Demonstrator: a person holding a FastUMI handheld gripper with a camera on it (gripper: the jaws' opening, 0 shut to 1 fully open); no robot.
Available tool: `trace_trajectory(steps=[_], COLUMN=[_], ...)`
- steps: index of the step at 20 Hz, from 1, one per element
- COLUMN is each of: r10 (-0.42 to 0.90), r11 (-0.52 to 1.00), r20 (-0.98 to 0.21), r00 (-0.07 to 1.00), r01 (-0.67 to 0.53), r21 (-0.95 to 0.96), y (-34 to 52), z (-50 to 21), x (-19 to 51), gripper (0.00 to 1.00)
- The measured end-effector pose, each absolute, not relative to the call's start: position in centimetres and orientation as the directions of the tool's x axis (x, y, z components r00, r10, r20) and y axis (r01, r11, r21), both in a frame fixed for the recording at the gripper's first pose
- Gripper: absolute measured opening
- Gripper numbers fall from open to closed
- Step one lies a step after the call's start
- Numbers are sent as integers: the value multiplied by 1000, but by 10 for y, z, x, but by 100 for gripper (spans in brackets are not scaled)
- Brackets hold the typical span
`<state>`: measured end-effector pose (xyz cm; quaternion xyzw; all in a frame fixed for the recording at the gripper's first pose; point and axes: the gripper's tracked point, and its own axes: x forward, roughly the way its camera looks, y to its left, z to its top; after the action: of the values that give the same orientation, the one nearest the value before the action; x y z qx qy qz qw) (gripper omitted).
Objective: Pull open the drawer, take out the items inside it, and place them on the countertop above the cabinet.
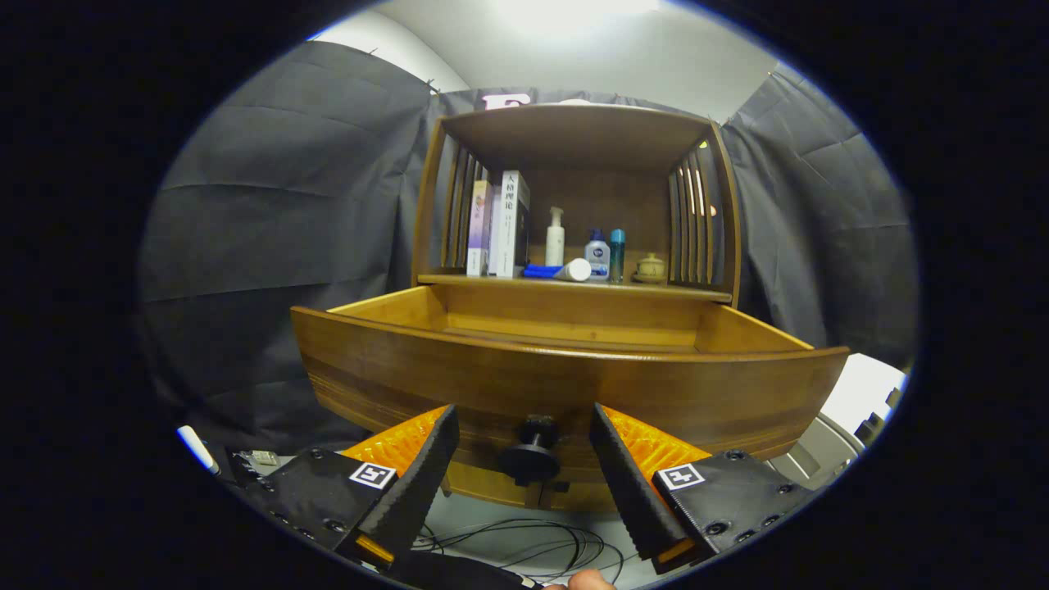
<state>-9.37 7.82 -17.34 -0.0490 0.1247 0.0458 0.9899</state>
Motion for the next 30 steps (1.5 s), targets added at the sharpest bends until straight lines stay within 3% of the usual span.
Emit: trace_trajectory(steps=[4, 9, 30], r10=[54, -11, -66], r11=[993, 997, 994], r20=[-225, -212, -188], r00=[973, 977, 980], r01=[-76, -5, 48], r21=[-90, -77, -101], y=[76, 66, 65], z=[-170, -169, -162], x=[-93, -81, -17], gripper=[95, 97, 100])
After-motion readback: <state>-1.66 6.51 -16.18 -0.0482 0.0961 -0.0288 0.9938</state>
